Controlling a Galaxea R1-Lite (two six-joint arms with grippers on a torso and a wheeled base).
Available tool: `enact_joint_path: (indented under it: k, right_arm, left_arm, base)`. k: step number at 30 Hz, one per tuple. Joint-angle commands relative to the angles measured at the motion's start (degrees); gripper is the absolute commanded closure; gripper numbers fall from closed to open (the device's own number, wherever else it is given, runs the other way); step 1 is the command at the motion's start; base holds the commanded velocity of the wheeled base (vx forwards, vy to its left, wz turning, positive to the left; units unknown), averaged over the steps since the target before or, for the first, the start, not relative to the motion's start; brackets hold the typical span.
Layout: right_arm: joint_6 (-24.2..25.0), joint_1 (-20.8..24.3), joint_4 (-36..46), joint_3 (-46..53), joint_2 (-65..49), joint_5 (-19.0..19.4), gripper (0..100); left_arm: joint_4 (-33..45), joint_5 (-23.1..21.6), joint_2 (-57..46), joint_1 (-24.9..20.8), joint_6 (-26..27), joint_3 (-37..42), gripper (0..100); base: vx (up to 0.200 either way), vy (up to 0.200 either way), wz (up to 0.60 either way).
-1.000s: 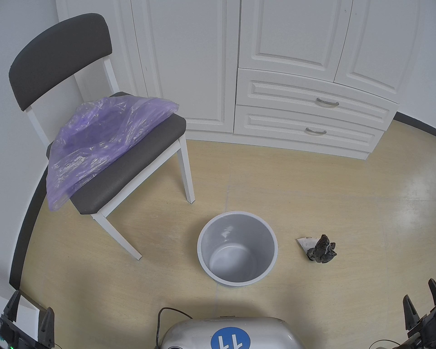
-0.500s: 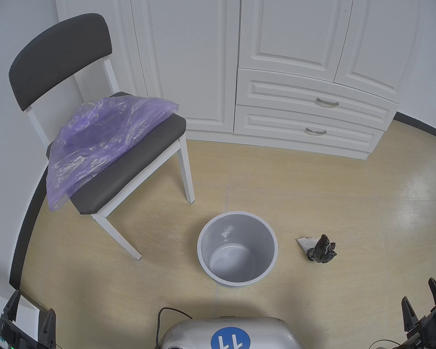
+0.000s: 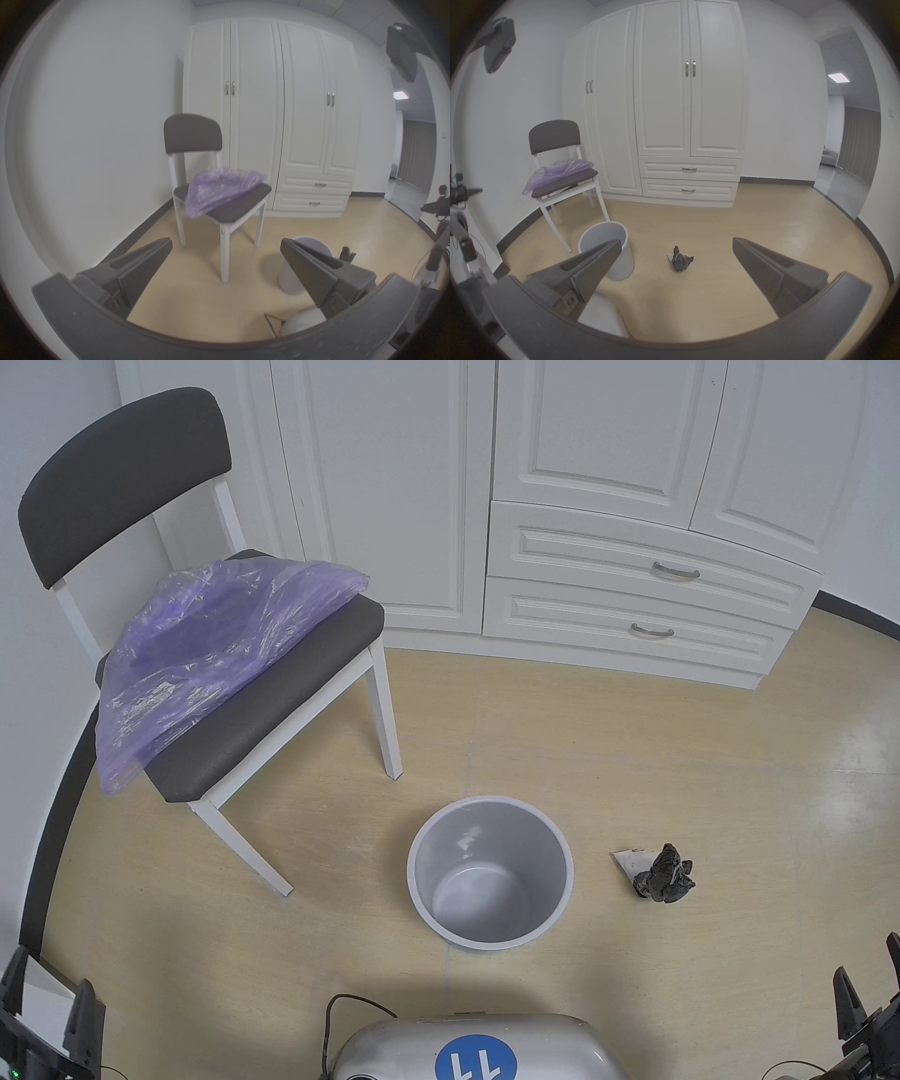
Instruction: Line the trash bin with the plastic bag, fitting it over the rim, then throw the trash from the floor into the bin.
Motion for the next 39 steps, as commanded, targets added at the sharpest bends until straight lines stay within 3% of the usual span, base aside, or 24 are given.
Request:
enact_joint_path:
  k: [1, 2, 5, 8, 9, 10, 14, 22, 27, 34, 39]
  right_arm:
    - [-2.92, -0.01, -0.02, 1.01, -0.93, 1.63, 0]
    - [-3.09, -0.01, -0.02, 1.01, -0.93, 1.98, 0]
    - [-2.39, -0.01, -0.02, 0.92, -0.93, 1.89, 0]
    - [2.35, 0.16, -3.09, -4.00, -0.93, 0.84, 0]
    - [6.13, 0.34, -1.60, -8.13, 0.22, 0.31, 0]
    - [6.31, 0.07, 0.60, -9.01, 1.01, 0.31, 0]
    - [-2.39, 0.07, 3.85, -8.83, 3.20, 1.72, 0]
    - [-3.80, 0.34, 3.41, -12.79, 10.68, 3.74, 0]
    - [-5.47, -0.72, 2.89, -19.29, 22.01, 4.71, 0]
    - [-5.38, -0.72, -10.83, -20.26, 30.98, 4.18, 0]
    - [-5.20, 0.25, -16.80, -20.79, 36.16, 3.30, 0]
  left_arm:
    - [-3.60, -2.66, -0.93, 0.04, 0.23, -3.04, 0]
    - [-2.11, -4.68, -0.93, 0.04, 0.49, -3.56, 0]
    - [-0.44, -4.95, -0.93, 0.04, 1.64, -3.92, 0]
    - [-0.26, -4.86, -0.93, 0.04, 1.55, -4.09, 0]
    - [-0.17, -4.86, -0.93, 0.04, 1.55, -4.35, 0]
    - [0.35, -4.95, -0.93, 0.04, 1.64, -4.79, 0]
    - [1.94, -5.30, -0.31, -0.14, 2.08, -5.67, 0]
    - [4.05, -5.04, 4.96, -0.05, 4.71, -6.99, 0]
    - [4.49, -4.86, 12.43, 0.39, 8.93, -8.75, 0]
    - [4.57, -0.03, 21.22, 0.48, 15.08, -9.63, 0]
    - [4.49, 0.76, 26.58, 0.30, 15.79, -12.26, 0]
  base:
    - [0.000, 0.000, 0.00]
    - [0.000, 0.000, 0.00]
    - [0.000, 0.000, 0.00]
    - [0.000, 0.000, 0.00]
    - [0.000, 0.000, 0.00]
    - [0.000, 0.000, 0.00]
    - [0.000, 0.000, 0.00]
    - [0.000, 0.000, 0.00]
    - [0.000, 0.000, 0.00]
    - [0.000, 0.000, 0.00]
    - [0.000, 0.000, 0.00]
